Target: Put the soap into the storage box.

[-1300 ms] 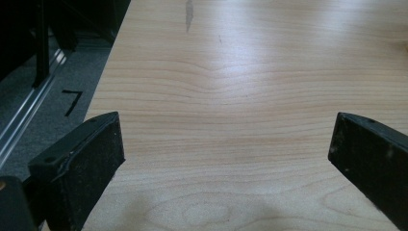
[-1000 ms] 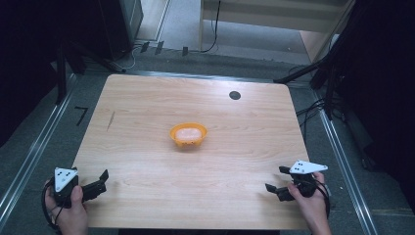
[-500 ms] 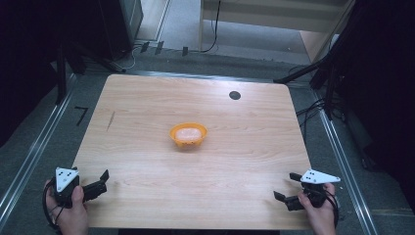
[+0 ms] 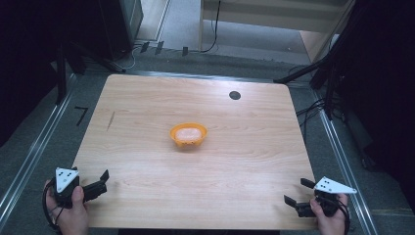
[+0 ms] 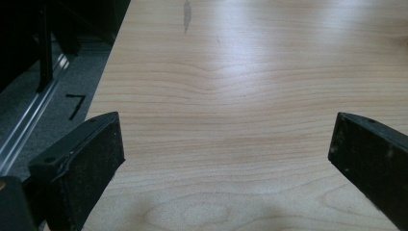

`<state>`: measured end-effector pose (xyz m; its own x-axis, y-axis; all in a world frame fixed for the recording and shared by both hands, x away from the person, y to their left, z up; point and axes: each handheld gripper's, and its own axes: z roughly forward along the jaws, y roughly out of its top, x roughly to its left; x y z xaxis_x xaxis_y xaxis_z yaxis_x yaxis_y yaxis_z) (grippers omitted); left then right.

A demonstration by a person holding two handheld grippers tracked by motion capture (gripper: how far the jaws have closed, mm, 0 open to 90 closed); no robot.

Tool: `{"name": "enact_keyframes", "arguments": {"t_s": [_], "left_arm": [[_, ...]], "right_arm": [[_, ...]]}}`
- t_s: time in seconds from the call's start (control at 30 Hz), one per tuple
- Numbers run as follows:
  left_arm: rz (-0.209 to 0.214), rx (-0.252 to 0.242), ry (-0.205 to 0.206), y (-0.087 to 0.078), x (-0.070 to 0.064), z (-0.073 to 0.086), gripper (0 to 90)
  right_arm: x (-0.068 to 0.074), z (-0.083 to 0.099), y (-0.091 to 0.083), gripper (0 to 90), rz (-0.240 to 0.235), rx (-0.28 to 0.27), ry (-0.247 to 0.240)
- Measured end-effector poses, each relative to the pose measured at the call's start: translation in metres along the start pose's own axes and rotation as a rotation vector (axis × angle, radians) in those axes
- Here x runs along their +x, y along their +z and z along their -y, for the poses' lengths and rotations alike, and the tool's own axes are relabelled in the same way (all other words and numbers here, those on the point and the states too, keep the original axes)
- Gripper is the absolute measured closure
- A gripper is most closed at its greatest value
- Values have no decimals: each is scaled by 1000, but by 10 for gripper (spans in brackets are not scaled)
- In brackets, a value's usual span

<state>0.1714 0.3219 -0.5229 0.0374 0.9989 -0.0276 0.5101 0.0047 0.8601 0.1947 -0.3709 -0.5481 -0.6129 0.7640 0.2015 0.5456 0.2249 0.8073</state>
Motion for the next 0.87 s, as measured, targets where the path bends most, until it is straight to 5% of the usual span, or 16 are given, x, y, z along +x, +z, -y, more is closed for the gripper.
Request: {"name": "enact_keyframes", "arguments": {"t_s": [0.47, 0.87], "left_arm": [[-16, 5, 30, 1, -3, 0, 0], [-14, 7, 42, 1, -4, 0, 0]], "right_arm": [[-5, 9, -7, 0, 37, -64, 17], [0, 7, -3, 0, 57, -47, 1]]}}
